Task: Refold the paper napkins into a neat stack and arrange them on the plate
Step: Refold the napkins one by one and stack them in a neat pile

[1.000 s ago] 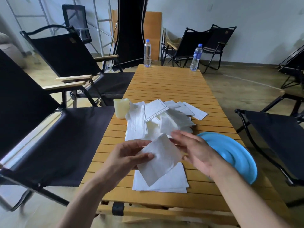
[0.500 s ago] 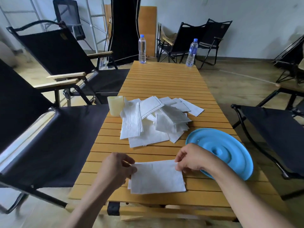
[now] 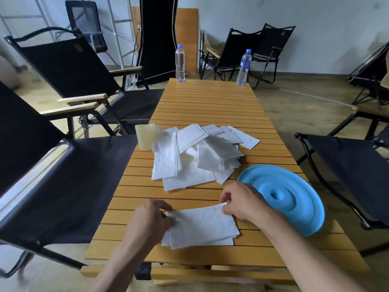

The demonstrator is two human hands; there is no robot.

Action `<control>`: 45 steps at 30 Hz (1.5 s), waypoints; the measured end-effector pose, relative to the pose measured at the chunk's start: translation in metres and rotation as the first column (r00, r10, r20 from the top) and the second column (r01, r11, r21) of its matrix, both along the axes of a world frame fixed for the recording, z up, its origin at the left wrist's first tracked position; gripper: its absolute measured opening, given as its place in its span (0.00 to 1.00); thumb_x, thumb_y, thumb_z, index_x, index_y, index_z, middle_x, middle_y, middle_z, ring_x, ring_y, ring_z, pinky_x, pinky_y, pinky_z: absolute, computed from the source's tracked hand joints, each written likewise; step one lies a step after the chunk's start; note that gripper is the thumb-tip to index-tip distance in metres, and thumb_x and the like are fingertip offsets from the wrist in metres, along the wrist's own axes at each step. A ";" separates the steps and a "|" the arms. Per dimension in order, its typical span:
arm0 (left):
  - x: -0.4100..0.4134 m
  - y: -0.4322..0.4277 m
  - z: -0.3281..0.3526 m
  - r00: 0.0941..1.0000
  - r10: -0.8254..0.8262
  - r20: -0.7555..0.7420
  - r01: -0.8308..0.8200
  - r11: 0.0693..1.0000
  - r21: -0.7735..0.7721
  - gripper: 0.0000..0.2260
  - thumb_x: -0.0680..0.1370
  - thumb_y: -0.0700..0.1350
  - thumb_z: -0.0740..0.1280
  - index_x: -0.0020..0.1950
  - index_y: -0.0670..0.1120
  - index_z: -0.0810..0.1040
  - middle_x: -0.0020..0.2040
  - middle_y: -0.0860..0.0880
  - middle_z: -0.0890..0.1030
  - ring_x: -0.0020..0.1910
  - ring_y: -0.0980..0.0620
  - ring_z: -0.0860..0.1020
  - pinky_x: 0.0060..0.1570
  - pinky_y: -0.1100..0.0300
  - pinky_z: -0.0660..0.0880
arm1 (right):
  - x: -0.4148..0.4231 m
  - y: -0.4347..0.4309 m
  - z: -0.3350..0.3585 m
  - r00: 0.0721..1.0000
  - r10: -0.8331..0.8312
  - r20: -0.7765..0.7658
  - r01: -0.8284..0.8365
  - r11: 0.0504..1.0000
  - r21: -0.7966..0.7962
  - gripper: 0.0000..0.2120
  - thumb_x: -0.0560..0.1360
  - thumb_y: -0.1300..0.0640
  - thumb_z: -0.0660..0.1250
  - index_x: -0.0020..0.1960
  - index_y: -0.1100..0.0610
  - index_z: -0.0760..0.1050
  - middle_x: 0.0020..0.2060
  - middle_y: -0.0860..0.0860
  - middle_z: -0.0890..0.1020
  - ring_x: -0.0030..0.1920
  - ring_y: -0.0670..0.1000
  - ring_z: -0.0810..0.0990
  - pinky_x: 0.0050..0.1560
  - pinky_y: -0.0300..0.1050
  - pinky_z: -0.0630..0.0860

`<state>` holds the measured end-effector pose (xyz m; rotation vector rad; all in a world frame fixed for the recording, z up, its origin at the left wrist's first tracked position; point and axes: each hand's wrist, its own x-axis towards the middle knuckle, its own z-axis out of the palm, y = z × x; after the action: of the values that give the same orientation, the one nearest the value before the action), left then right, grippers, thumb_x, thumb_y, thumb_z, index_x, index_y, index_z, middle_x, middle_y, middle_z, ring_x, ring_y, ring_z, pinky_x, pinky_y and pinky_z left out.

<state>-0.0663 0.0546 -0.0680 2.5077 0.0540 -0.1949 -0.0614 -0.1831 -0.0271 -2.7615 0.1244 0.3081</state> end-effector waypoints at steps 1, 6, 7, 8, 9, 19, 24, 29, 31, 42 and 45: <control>0.000 0.000 -0.001 1.000 0.000 0.010 0.000 1.000 0.004 0.10 0.75 0.47 0.75 0.56 0.54 0.83 0.40 0.56 0.81 0.35 0.58 0.82 0.31 0.61 0.82 | 0.000 0.000 0.000 1.000 0.001 -0.002 -0.001 1.000 -0.007 0.07 0.73 0.56 0.75 0.50 0.49 0.82 0.47 0.46 0.82 0.48 0.47 0.80 0.44 0.40 0.75; 0.000 0.000 -0.002 0.996 -0.027 0.080 0.023 0.999 0.042 0.07 0.74 0.49 0.75 0.52 0.53 0.84 0.39 0.60 0.79 0.35 0.64 0.76 0.26 0.70 0.72 | 0.001 0.002 -0.002 1.000 0.009 0.003 -0.009 1.000 -0.008 0.07 0.73 0.57 0.74 0.50 0.49 0.82 0.48 0.46 0.82 0.49 0.47 0.80 0.45 0.40 0.76; -0.001 -0.001 -0.001 0.994 -0.035 0.099 0.029 0.998 0.060 0.07 0.74 0.50 0.75 0.51 0.53 0.84 0.39 0.61 0.78 0.35 0.65 0.75 0.28 0.70 0.71 | 0.001 0.003 -0.002 1.000 0.009 0.008 -0.009 1.000 -0.014 0.06 0.73 0.57 0.74 0.48 0.49 0.82 0.47 0.45 0.82 0.47 0.47 0.80 0.43 0.39 0.75; -0.002 -0.002 -0.001 0.993 -0.038 0.115 0.030 0.997 0.077 0.07 0.74 0.52 0.75 0.51 0.54 0.84 0.39 0.61 0.78 0.36 0.64 0.75 0.30 0.69 0.72 | 0.002 0.003 -0.002 1.000 0.009 0.011 -0.008 1.000 -0.020 0.05 0.73 0.57 0.74 0.46 0.49 0.81 0.45 0.45 0.82 0.46 0.46 0.79 0.41 0.39 0.73; -0.002 -0.003 0.000 0.990 -0.039 0.133 0.028 0.996 0.089 0.07 0.75 0.53 0.75 0.51 0.54 0.84 0.40 0.61 0.78 0.37 0.63 0.76 0.32 0.68 0.74 | 0.002 0.004 -0.002 1.000 0.010 0.010 -0.010 1.000 -0.024 0.05 0.73 0.58 0.74 0.44 0.48 0.81 0.43 0.45 0.82 0.45 0.46 0.79 0.40 0.38 0.72; 0.003 0.008 0.021 0.980 -0.184 0.075 0.193 0.970 -0.145 0.07 0.76 0.49 0.73 0.40 0.60 0.80 0.39 0.63 0.83 0.41 0.65 0.81 0.36 0.72 0.75 | 0.000 -0.013 0.006 0.992 0.117 -0.041 -0.111 0.985 0.132 0.18 0.66 0.55 0.77 0.52 0.43 0.77 0.45 0.40 0.79 0.43 0.41 0.77 0.39 0.35 0.72; 0.000 0.012 0.033 0.980 -0.200 0.022 0.177 0.807 -0.564 0.06 0.77 0.52 0.69 0.49 0.51 0.82 0.45 0.55 0.85 0.47 0.58 0.82 0.44 0.62 0.81 | 0.002 -0.013 0.017 0.978 0.206 -0.030 -0.185 0.927 0.326 0.08 0.69 0.50 0.74 0.48 0.43 0.81 0.44 0.36 0.81 0.47 0.37 0.78 0.41 0.32 0.72; -0.001 0.008 0.041 0.990 0.044 -0.134 -0.129 0.663 -0.737 0.08 0.79 0.53 0.68 0.52 0.50 0.81 0.47 0.47 0.83 0.44 0.48 0.82 0.38 0.57 0.80 | 0.000 -0.013 0.030 0.980 0.163 -0.117 -0.049 0.760 0.648 0.08 0.75 0.57 0.74 0.53 0.53 0.82 0.48 0.47 0.87 0.49 0.47 0.85 0.48 0.42 0.81; 0.002 0.010 0.037 0.989 0.119 -0.093 -0.151 0.748 -0.646 0.05 0.80 0.51 0.68 0.51 0.51 0.81 0.45 0.49 0.84 0.45 0.48 0.82 0.36 0.57 0.80 | -0.001 -0.016 0.032 0.966 0.153 -0.206 0.028 0.737 0.676 0.08 0.76 0.58 0.73 0.55 0.55 0.81 0.48 0.50 0.87 0.45 0.48 0.86 0.40 0.39 0.79; 0.003 0.004 0.003 0.997 0.046 0.067 -0.039 0.994 -0.106 0.03 0.76 0.49 0.74 0.44 0.55 0.82 0.39 0.56 0.84 0.35 0.54 0.83 0.36 0.52 0.83 | -0.006 -0.008 0.006 0.938 0.023 -0.347 0.070 0.965 0.252 0.14 0.70 0.60 0.78 0.50 0.54 0.75 0.35 0.50 0.86 0.32 0.46 0.86 0.26 0.36 0.73; 0.001 0.003 0.000 0.991 0.035 0.133 -0.036 0.999 0.001 0.03 0.75 0.51 0.75 0.45 0.54 0.85 0.37 0.58 0.83 0.35 0.59 0.81 0.37 0.56 0.82 | -0.005 -0.006 0.003 0.957 -0.019 -0.290 0.073 0.982 0.177 0.16 0.67 0.57 0.80 0.48 0.52 0.75 0.33 0.50 0.86 0.30 0.45 0.85 0.27 0.38 0.75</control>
<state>-0.0649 0.0578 -0.0683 2.5152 0.0449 -0.0132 -0.0669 -0.1894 -0.0240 -2.5099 0.2211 0.6732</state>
